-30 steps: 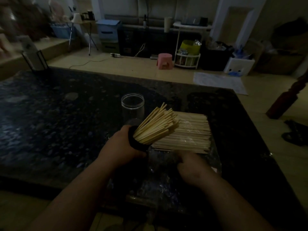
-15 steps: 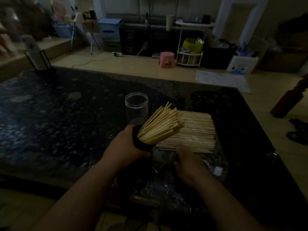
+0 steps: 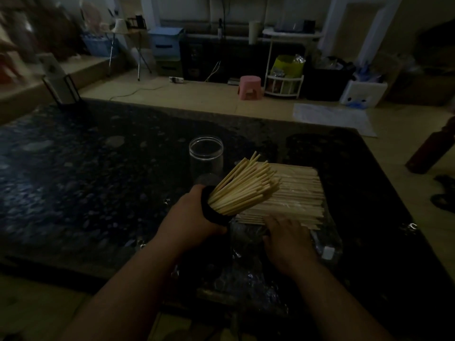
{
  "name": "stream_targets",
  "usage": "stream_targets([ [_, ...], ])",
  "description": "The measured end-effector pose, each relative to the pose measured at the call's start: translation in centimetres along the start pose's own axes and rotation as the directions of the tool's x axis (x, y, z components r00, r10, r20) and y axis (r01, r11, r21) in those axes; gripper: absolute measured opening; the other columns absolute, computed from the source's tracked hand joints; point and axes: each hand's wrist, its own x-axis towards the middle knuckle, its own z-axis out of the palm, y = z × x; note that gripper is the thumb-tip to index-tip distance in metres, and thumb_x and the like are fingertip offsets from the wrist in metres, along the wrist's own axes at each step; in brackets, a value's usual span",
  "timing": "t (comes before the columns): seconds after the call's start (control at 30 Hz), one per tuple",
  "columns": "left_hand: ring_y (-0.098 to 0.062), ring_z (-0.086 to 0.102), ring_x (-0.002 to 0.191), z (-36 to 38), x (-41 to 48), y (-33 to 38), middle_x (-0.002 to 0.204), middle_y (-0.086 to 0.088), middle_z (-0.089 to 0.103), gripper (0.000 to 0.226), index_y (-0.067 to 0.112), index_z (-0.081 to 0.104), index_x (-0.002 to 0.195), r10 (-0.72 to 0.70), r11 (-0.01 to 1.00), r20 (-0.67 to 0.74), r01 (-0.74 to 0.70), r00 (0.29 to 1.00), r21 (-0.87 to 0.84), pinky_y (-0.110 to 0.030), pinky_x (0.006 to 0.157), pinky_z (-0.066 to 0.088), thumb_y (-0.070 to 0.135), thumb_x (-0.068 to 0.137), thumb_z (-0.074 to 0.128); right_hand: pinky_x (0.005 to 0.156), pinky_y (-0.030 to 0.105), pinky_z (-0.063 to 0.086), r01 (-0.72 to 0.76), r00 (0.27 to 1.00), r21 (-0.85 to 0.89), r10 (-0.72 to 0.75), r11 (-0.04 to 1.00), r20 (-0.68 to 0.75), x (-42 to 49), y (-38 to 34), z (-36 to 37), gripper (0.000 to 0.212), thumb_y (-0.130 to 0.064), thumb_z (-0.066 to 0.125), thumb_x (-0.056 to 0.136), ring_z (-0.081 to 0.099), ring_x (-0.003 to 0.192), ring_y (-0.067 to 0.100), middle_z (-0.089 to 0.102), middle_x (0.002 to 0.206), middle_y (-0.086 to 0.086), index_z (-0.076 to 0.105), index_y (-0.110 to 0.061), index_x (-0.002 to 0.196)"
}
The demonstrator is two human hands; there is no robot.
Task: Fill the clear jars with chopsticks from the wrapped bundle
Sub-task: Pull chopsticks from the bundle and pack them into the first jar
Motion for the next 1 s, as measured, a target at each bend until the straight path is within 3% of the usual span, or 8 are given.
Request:
stream_targets([
  [0.33,-0.008,0.053,0.098,0.1,0.0,-0.2,0.121,0.008,0.057,0.092,0.031,0.041,0.135,0.006,1.0,0.003,-0.006,1.0,-0.004,-0.026,0.082,0.046,0.033,0.057,0.089,0.105,0.043,0.028,-0.018,1.0,-0.035,0.017,0.999,-0.022,0.3,0.2,0.3,0.052,-0.038,0.036,0.098,0.036,0.13,0.03,0.036,0.15,0.0,0.025,-0.031,0.148],
  [0.57,-0.01,0.055,0.101,0.1,0.3,-0.4,0.122,0.007,0.057,0.092,0.031,0.041,0.134,-0.002,1.0,0.008,0.002,1.0,0.018,-0.026,0.081,0.046,0.033,0.056,0.089,0.09,0.036,0.04,-0.011,0.99,-0.077,0.0,0.997,-0.143,0.2,-0.1,-0.1,0.027,-0.03,0.049,0.088,0.056,0.106,0.023,0.063,0.114,-0.006,0.063,-0.035,0.11],
  [0.67,-0.008,0.053,0.099,0.0,0.3,-0.4,0.122,0.007,0.057,0.092,0.03,0.041,0.135,-0.001,1.0,0.015,0.001,1.0,0.015,-0.024,0.08,0.043,0.032,0.057,0.089,0.086,0.031,0.044,0.029,0.99,0.004,-0.028,1.0,-0.141,-0.1,0.0,-0.3,0.023,-0.03,0.056,0.083,0.061,0.097,0.018,0.068,0.101,-0.007,0.07,-0.037,0.1],
  [0.77,-0.007,0.052,0.095,0.0,0.3,-0.3,0.119,0.008,0.057,0.09,0.031,0.042,0.134,0.002,1.0,0.01,-0.002,1.0,0.011,-0.024,0.078,0.043,0.032,0.057,0.088,0.072,0.025,0.043,0.165,0.986,0.253,-0.148,0.953,-0.082,-0.8,-0.1,-1.2,0.015,-0.03,0.066,0.08,0.06,0.084,0.011,0.066,0.087,-0.01,0.074,-0.033,0.092],
  [0.87,-0.008,0.054,0.093,0.0,0.2,-0.2,0.115,0.009,0.057,0.089,0.031,0.042,0.134,-0.002,1.0,0.015,0.002,1.0,-0.012,-0.024,0.077,0.044,0.03,0.057,0.088,0.078,0.026,0.043,0.167,0.986,0.227,-0.159,0.959,-0.054,-1.3,-0.3,-1.6,0.012,-0.029,0.064,0.084,0.06,0.094,0.016,0.066,0.096,-0.003,0.073,-0.028,0.093],
  [1.0,-0.007,0.053,0.094,0.0,0.1,-0.1,0.118,0.008,0.057,0.091,0.03,0.042,0.134,0.001,1.0,0.018,-0.001,1.0,-0.005,-0.024,0.077,0.044,0.031,0.057,0.089,0.088,0.03,0.038,0.119,0.992,0.014,-0.118,0.993,-0.05,-2.3,-0.5,-0.5,0.024,-0.032,0.051,0.093,0.054,0.11,0.024,0.06,0.119,0.004,0.061,-0.021,0.113],
])
